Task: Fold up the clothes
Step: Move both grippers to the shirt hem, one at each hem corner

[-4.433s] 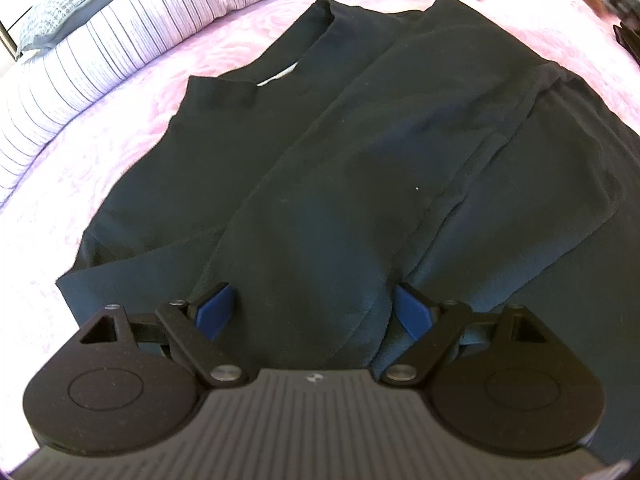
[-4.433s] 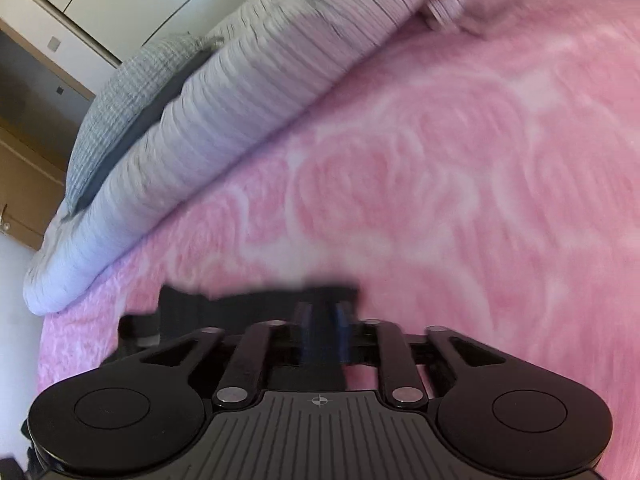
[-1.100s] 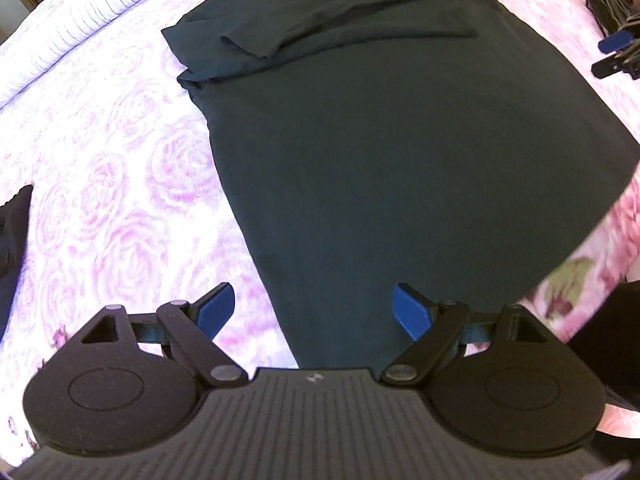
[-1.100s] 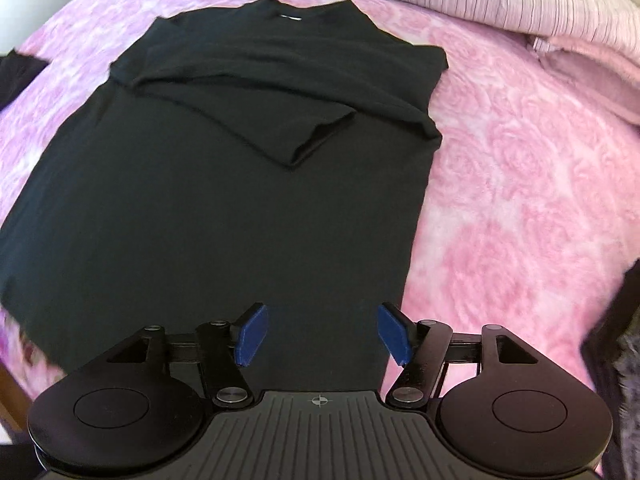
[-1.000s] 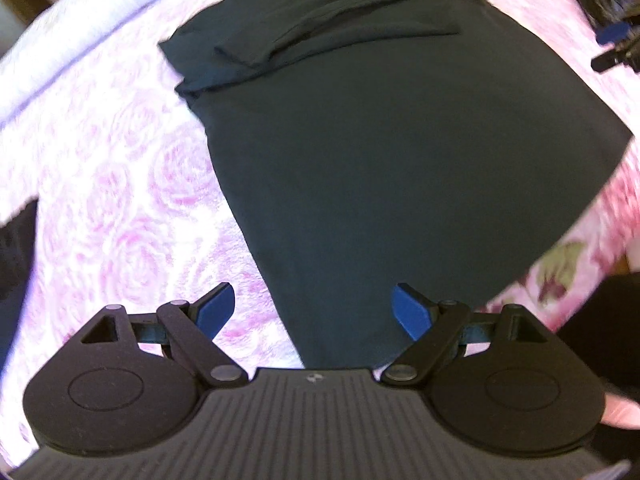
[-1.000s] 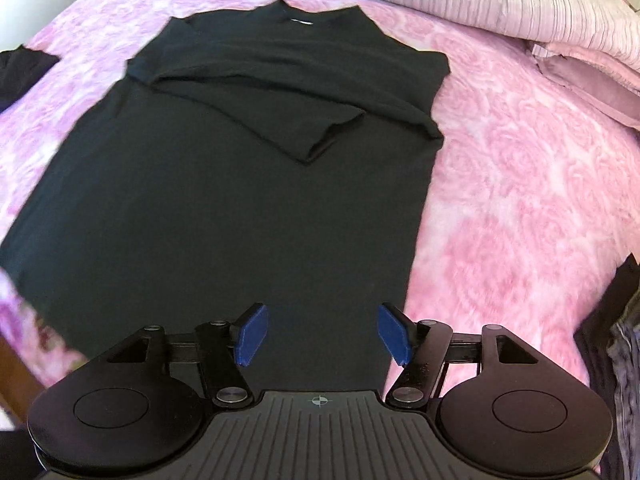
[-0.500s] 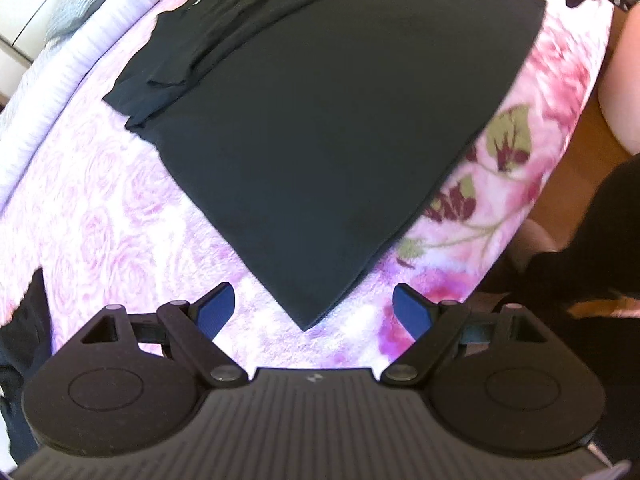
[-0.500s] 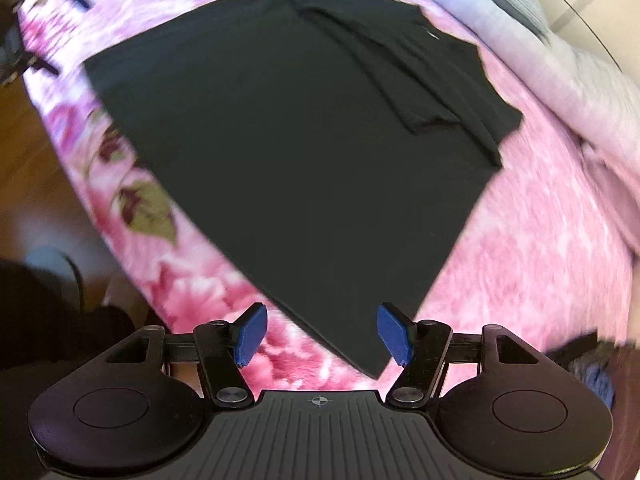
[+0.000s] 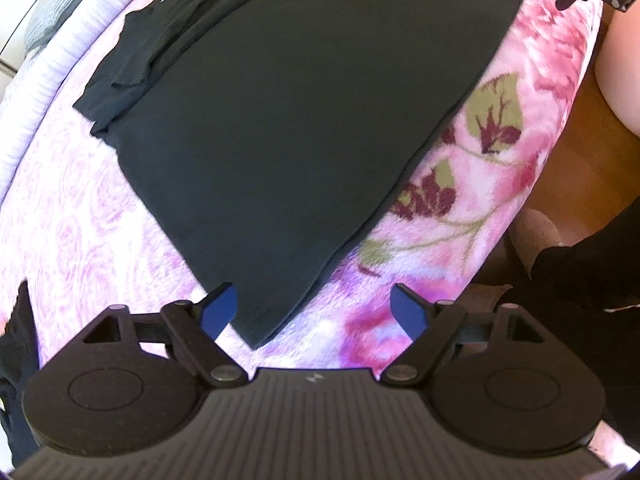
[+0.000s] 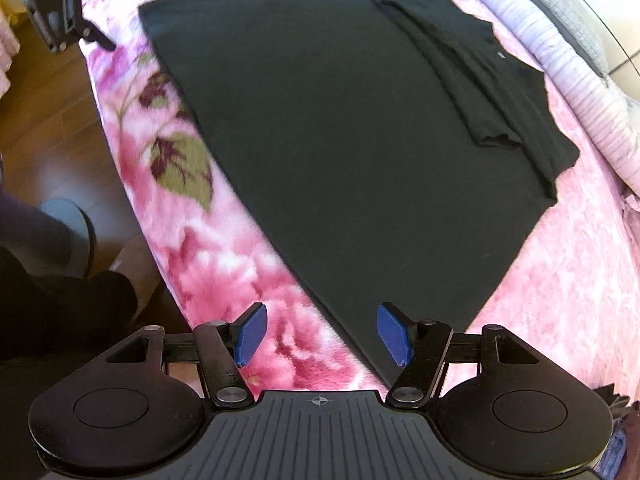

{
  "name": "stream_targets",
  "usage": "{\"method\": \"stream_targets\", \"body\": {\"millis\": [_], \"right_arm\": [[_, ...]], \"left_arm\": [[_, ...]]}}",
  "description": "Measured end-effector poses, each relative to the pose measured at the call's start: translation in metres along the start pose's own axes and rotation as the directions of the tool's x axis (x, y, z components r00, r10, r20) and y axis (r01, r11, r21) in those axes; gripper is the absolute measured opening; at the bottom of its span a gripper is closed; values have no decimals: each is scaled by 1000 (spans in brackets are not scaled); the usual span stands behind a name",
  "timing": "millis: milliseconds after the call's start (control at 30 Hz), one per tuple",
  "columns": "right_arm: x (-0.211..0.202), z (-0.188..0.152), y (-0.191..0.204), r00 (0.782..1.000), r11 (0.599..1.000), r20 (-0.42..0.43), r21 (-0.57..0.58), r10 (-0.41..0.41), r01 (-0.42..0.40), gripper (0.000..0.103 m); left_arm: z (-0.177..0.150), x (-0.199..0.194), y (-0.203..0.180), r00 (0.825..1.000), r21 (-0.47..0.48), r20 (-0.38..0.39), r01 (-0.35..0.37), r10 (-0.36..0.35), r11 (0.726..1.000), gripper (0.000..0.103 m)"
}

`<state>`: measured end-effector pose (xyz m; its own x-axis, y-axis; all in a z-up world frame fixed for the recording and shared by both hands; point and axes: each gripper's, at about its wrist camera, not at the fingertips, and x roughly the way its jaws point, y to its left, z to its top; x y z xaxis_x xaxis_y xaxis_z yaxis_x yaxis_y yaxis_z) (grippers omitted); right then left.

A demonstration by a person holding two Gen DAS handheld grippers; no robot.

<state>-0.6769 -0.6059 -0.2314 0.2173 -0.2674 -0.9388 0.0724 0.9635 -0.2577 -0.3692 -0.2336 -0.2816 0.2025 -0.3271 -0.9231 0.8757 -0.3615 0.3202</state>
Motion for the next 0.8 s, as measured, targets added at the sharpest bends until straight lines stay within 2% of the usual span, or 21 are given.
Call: {"method": "stream_targets", "body": {"millis": [167,300,533,567,633,667,800], "right_arm": [[20,-13,11,999,998,17,-46,-40,41,65],[31,-23,19,995,992,49,-95,-82,86,65],[35,-42,9,989,985,98,-119,-111,123,65],[35,-45,4,988,984,98,-118,-119,131,65],[36,-50,-4,986,983,98,-114,-136,147,65],[37,-51,-8,985,982,97,-109,-145,155,65],[42,-51,-11,980,971,109,-155,-165,180,65]], "left_arm": [[3,20,-19,997,111,42,-62,58,992,75],[1,31,-24,994,180,76,-88,75,980,78],[-7,31,-1,995,156,81,-61,49,986,78],[-7,31,4,995,150,83,-65,53,987,77],[-5,31,12,993,142,85,-88,77,986,68],[-3,30,15,992,141,86,-107,96,984,60],[1,32,15,988,172,93,-136,121,976,58]]}}
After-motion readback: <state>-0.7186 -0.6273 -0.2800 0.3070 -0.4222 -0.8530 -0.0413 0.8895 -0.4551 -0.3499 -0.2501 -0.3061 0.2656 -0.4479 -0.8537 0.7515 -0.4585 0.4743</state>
